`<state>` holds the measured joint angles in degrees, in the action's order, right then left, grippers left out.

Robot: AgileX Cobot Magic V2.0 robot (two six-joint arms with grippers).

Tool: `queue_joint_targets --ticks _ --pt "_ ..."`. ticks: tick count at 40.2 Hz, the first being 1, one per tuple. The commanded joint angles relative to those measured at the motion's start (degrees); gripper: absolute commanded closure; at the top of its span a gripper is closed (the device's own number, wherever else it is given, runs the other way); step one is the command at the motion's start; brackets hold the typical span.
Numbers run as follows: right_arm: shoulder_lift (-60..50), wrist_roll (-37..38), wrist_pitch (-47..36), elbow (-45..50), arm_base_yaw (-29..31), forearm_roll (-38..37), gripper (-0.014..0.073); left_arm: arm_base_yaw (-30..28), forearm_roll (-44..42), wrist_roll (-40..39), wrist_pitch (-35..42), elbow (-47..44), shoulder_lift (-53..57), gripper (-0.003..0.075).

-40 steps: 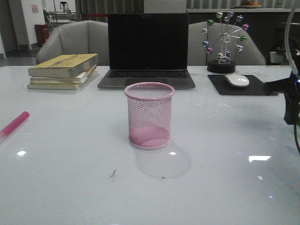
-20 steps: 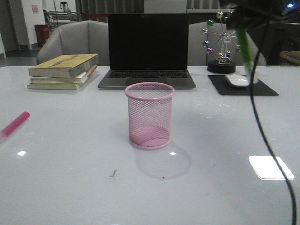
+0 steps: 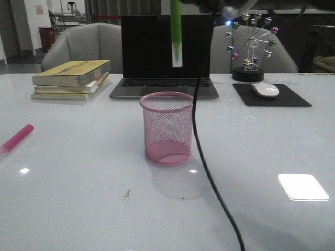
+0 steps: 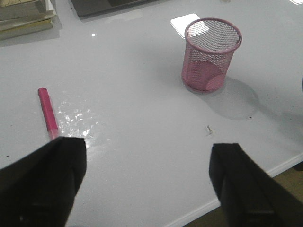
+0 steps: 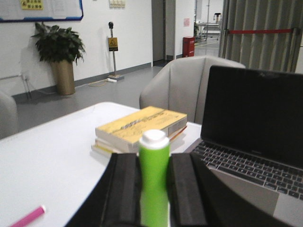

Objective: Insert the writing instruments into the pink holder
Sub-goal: 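Lift the green marker and carry it over the pink holder, then lower the green marker into the holder and open the right gripper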

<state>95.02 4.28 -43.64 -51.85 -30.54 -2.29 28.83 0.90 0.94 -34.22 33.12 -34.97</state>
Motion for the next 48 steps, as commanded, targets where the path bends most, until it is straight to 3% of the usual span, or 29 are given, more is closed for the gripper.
queue_joint_targets --ticks 1,5,15,21,30,36,48 --pt "0.56 -0.33 -6.84 -1.42 -0.21 -2.74 0.0416 0.45 -0.05 0.11 4.23 1.58 -0.35 0.0141" --pt "3.2 0.36 -6.04 -1.42 -0.27 -5.51 0.0381 0.45 -0.05 0.11 4.23 1.58 -0.35 0.0141" --pt "4.57 0.74 1.1 -1.71 -0.27 -7.64 0.0112 0.45 -0.05 0.11 4.23 1.58 -0.35 0.0141" --pt "-0.93 0.74 13.3 -3.04 -0.27 -7.59 0.0114 0.45 -0.05 0.11 4.33 1.58 -0.35 0.0141" --pt "-18.03 0.74 50.14 -3.86 -0.21 -7.59 0.0114 0.45 -0.15 0.11 4.6 1.58 -0.35 0.0141" --pt "-28.83 0.74 67.33 -2.35 -0.21 -6.39 0.0114 0.45 -0.27 0.11 4.69 1.58 -0.35 0.0141" --pt "-46.1 0.74 69.37 10.66 -0.21 -0.94 0.0114 0.45 -0.27 0.11 5.27 1.58 -0.48 0.0141"
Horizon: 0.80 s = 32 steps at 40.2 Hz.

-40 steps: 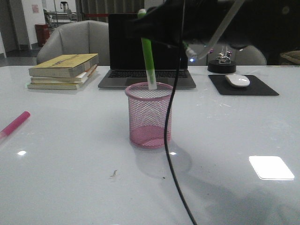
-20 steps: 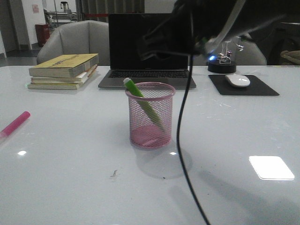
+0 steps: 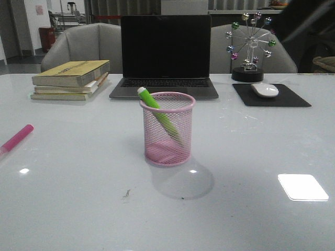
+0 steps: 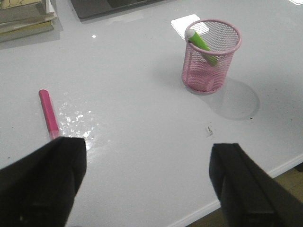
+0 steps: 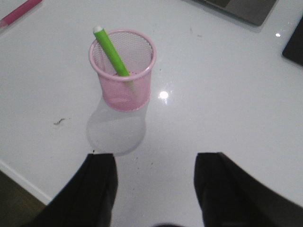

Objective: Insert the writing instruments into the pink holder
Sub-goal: 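Lower the green marker into the holder and open the right gripper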

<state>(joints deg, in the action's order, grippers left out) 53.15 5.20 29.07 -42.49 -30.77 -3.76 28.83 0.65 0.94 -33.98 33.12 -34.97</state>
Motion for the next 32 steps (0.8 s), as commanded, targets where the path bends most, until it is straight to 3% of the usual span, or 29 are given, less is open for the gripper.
queue_joint_targets --ticks 1,6,14,32 --pt "-5.09 -0.17 -3.42 2.03 0.02 0.53 0.0114 0.45 0.12 0.11 5.3 1.58 -0.61 0.0141" --pt "-8.11 -0.17 -2.74 4.5 0.02 0.53 0.0114 0.13 -0.98 -2.47 2.26 3.67 -4.01 0.0141" --pt "-8.93 -0.17 0.89 4.56 0.02 0.53 0.0114 -5.48 -2.28 -4.36 -4.41 9.96 -15.6 0.014" --pt "-8.93 -0.17 1.33 4.56 0.02 0.53 0.0114 -20.92 -2.39 -4.36 -3.44 24.77 -45.93 0.014"
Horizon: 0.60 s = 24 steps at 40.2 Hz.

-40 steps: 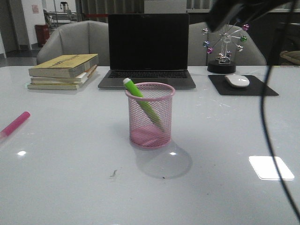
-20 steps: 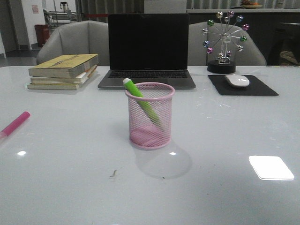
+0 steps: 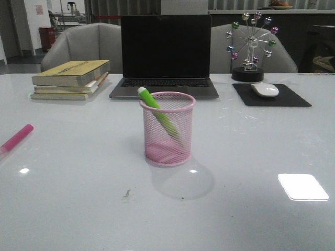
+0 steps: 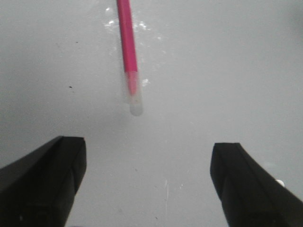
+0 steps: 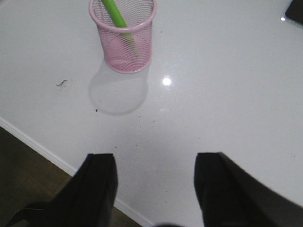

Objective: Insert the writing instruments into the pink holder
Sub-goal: 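Lower the left gripper onto the pink marker and grasp it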

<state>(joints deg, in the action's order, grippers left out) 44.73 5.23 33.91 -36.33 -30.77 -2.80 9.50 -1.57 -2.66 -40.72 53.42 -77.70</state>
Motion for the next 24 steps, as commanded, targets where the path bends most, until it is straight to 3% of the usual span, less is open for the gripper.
queue_joint_targets --ticks 1,24 --pt "-0.51 -0.21 -3.5 -1.6 0.02 -0.42 0.0114 -1.94 -0.17 -0.76 3.31 5.36 -4.63 0.014" --pt "-0.51 -0.21 -3.5 -1.6 0.02 -0.42 0.0114 -3.13 -0.02 -0.76 1.38 29.43 -33.68 0.014"
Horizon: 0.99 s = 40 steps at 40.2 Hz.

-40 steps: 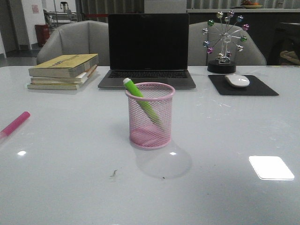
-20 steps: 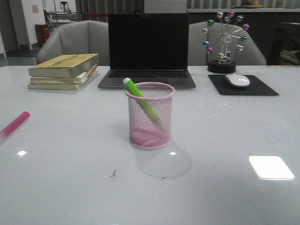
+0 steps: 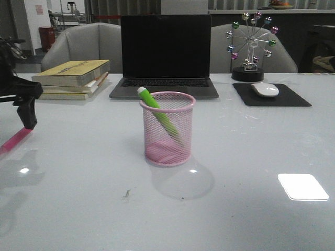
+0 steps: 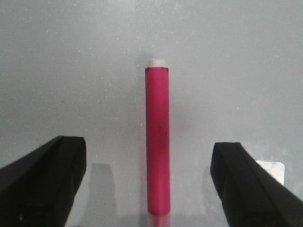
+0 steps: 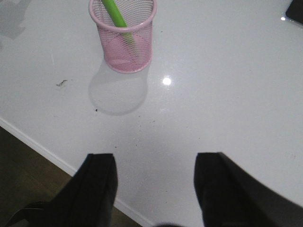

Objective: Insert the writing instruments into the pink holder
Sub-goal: 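Lower the left gripper onto the pink marker and grasp it, then lift the pink marker with the left gripper and insert it into the holder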

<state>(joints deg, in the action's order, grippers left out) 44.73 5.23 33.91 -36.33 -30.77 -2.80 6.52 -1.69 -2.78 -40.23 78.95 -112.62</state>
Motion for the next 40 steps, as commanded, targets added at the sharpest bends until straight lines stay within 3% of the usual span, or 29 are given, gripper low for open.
queue_joint_targets --ticks 1,14,26,30,40 --pt "-0.51 -0.21 -3.5 -1.6 0.02 -0.42 0.0114 -0.15 0.11 -0.64 0.4 4.7 0.51 0.014" --pt "-0.51 -0.21 -3.5 -1.6 0.02 -0.42 0.0114 -0.15 0.11 -0.64 -1.78 10.85 -5.0 0.014" --pt "-0.51 -0.21 -3.55 -1.6 0.02 -0.42 0.0114 -0.15 0.0 -0.64 -3.74 10.96 -5.76 0.015" --pt "-0.51 -0.21 -3.55 -1.6 0.02 -0.42 0.0114 -0.15 0.0 -0.64 -3.89 10.96 -5.76 0.0227" --pt "-0.51 -0.21 -3.55 -1.6 0.02 -0.42 0.0114 -0.15 0.0 -0.64 -4.02 10.96 -5.76 0.0501"
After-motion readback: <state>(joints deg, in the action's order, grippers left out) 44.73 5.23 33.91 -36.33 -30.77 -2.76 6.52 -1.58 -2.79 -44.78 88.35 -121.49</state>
